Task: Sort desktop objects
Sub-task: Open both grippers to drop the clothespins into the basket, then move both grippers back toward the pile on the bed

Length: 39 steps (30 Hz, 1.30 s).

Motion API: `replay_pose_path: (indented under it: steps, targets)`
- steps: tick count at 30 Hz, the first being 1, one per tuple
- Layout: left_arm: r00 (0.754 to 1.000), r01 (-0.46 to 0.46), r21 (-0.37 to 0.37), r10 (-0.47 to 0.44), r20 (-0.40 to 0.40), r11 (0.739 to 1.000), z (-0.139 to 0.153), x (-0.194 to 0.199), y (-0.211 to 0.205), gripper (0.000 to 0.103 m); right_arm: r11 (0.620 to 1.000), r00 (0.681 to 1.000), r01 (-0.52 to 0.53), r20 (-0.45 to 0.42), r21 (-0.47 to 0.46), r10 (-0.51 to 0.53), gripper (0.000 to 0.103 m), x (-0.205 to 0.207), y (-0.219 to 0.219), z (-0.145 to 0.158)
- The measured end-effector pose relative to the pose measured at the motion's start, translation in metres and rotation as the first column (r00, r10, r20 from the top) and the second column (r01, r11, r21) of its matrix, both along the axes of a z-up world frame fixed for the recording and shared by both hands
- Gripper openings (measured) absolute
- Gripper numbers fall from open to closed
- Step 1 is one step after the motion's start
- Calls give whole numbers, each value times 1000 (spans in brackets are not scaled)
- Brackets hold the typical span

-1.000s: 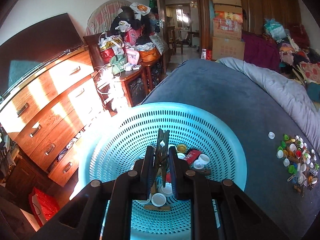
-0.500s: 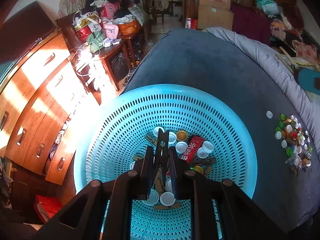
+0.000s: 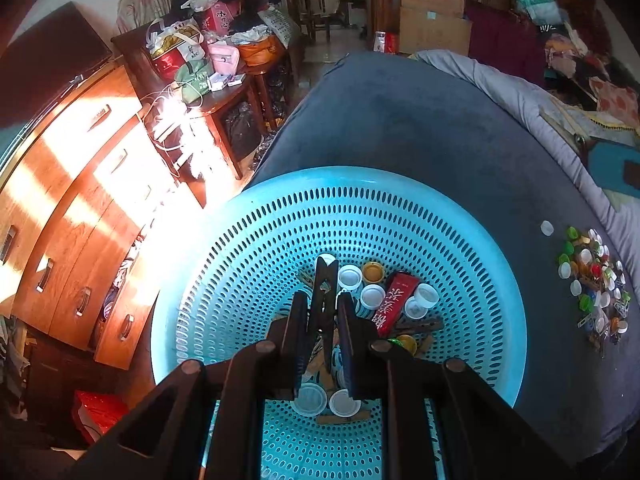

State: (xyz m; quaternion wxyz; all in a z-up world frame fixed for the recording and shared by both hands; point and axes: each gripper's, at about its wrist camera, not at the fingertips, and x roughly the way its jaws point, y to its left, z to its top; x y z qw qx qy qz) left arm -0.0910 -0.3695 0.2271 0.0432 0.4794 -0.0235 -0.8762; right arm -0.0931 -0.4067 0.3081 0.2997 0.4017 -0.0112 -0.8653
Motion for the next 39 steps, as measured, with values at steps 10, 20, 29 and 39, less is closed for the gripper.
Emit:
replay_pose_path:
  steps: [10,20,29,39]
  targets:
    - [997,-64,-54,61,-47,996,12,0,-8,68,1000,1000,8,-14,-18,-8,66,-1,-6,-3]
    - [982,-29,-68,15,-188,997,51,30,42,73,994,992,104,-74,-37,-106,101,26,51,-10]
    - [956,239,4,-235,-177,971,-25,89,227,96,922,933,354,-119,155,-338,103,152,201,-114]
    - [994,106,-18,-106,-19,994,-181,75,334,96,720,759,624,-15,303,-651,103,268,358,-257]
